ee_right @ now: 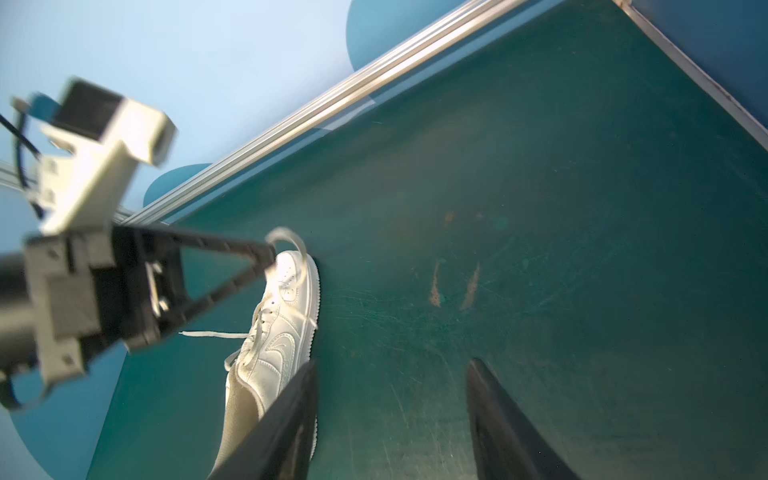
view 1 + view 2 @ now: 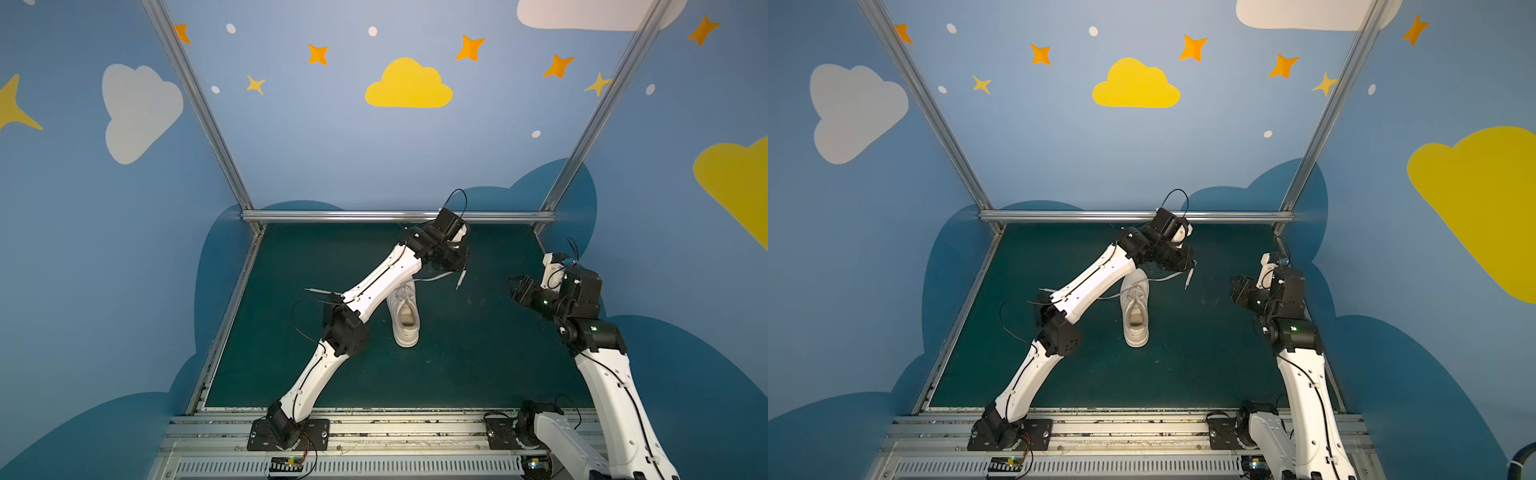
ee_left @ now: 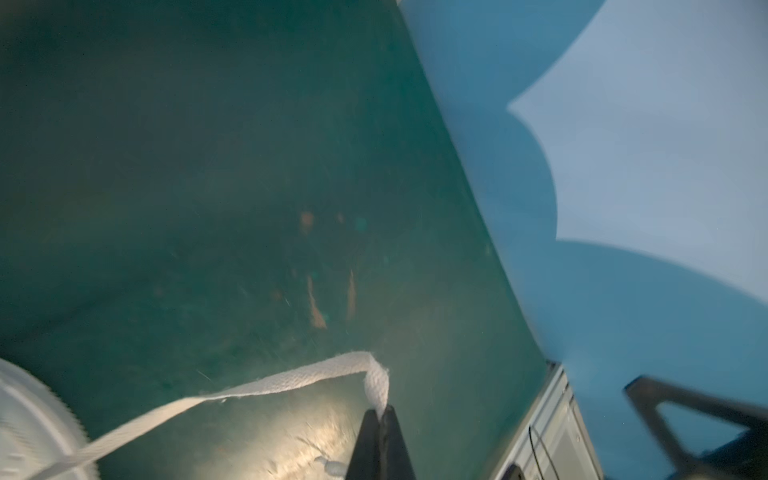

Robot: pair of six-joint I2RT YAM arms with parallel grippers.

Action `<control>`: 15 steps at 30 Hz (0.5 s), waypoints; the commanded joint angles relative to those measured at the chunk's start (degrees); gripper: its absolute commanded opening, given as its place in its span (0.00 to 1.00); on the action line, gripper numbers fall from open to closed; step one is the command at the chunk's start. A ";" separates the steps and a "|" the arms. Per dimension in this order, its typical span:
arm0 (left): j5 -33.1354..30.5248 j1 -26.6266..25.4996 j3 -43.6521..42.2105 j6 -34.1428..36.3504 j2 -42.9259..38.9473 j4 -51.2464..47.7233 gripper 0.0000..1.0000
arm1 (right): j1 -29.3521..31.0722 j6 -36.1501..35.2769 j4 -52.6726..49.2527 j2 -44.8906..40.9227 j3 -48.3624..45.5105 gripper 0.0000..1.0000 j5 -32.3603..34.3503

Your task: Tie the shoes

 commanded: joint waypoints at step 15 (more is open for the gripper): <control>8.28 -10.05 -13.84 -6.53 3.08 7.30 0.03 | -4.19 -1.12 -1.59 0.32 -1.42 0.57 -4.17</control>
